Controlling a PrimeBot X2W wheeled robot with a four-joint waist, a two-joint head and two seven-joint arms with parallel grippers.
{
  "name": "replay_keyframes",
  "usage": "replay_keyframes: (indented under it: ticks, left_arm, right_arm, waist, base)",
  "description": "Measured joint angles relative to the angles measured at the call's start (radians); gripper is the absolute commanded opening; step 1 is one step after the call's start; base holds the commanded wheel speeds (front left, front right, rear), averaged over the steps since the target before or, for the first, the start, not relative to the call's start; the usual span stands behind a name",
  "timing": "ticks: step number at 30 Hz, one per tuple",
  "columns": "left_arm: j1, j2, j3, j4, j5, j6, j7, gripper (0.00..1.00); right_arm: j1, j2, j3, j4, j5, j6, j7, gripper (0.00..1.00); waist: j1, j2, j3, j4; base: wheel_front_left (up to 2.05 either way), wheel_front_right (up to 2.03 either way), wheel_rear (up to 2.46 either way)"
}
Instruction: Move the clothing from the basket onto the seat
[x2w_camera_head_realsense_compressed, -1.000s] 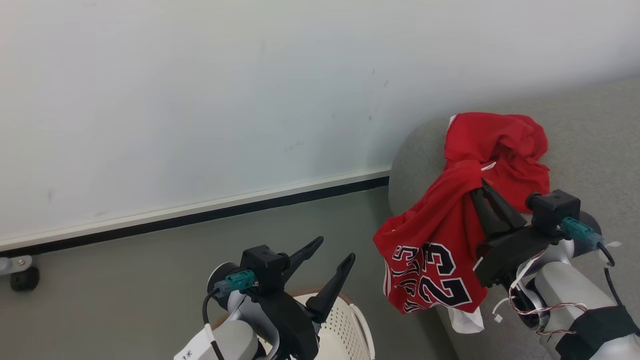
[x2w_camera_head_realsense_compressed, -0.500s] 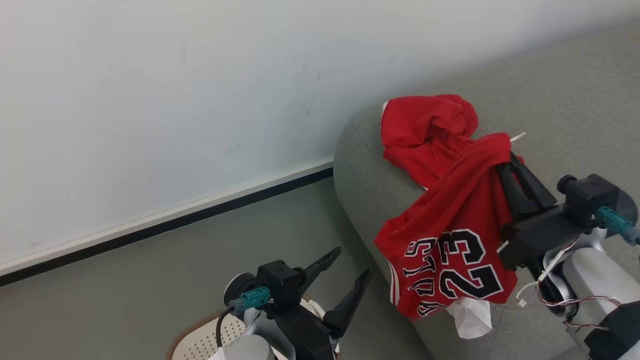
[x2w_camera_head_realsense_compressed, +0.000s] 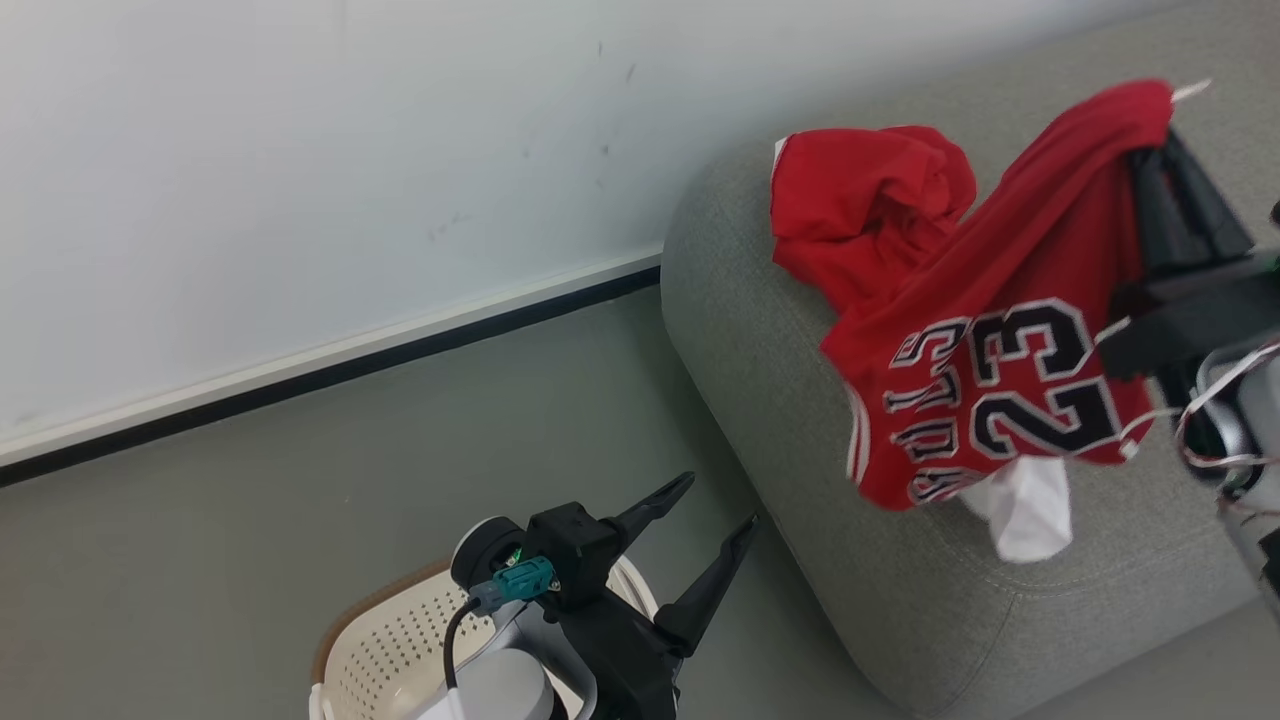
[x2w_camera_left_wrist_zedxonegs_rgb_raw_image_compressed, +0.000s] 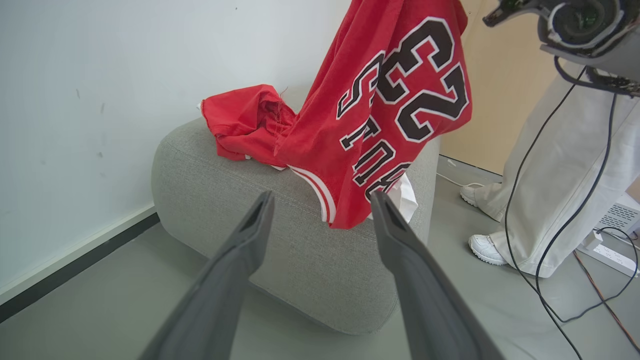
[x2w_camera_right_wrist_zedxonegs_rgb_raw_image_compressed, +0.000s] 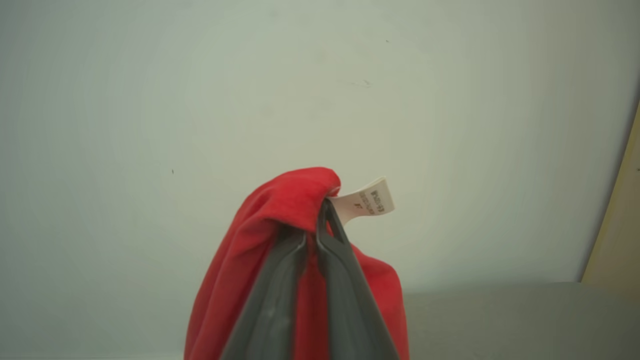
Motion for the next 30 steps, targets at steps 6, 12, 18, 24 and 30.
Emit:
replay_keyframes:
  ticks: [6,12,18,24,30]
  left_arm:
    - [-0.031,0.013,0.009,-0.045,0.019,0.022,0.007,1.00]
    - [-0.068,0.040,0.014,-0.074,0.033,0.026,0.023,1.00]
    - [-0.112,0.047,0.018,-0.095,0.045,0.033,0.035,1.00]
    - [-0.131,0.063,0.023,-0.119,0.058,0.035,0.043,1.00]
    - [-0.146,0.084,0.035,-0.156,0.080,0.049,0.053,1.00]
  right_arm:
    - [-0.175,-0.041,-0.062,0.026,0.001,0.000,0.006,0.00]
    - [-0.337,-0.091,-0.110,0.079,-0.004,-0.012,0.021,0.00]
    - [-0.435,-0.138,-0.146,0.179,-0.013,-0.036,0.032,0.00]
    - [-0.469,-0.146,-0.147,0.253,-0.027,-0.046,0.032,0.00]
    - [-0.488,-0.166,-0.152,0.302,-0.054,-0.063,0.031,0.00]
  waist:
    - [0.0000,0.0001,0.053,0.021]
    - [0.0001,0.0001,0.120,0.046]
    - [0.0001,0.0000,0.186,0.076]
    - [0.0001,0.0001,0.239,0.110]
    - [0.0000,0.0001,0.285,0.137]
  base:
    - [0.00,0.00,0.00]
    - [0.00,0.00,0.00]
    - [0.00,0.00,0.00]
    - [0.00,0.00,0.00]
    - [0.00,0.00,0.00]
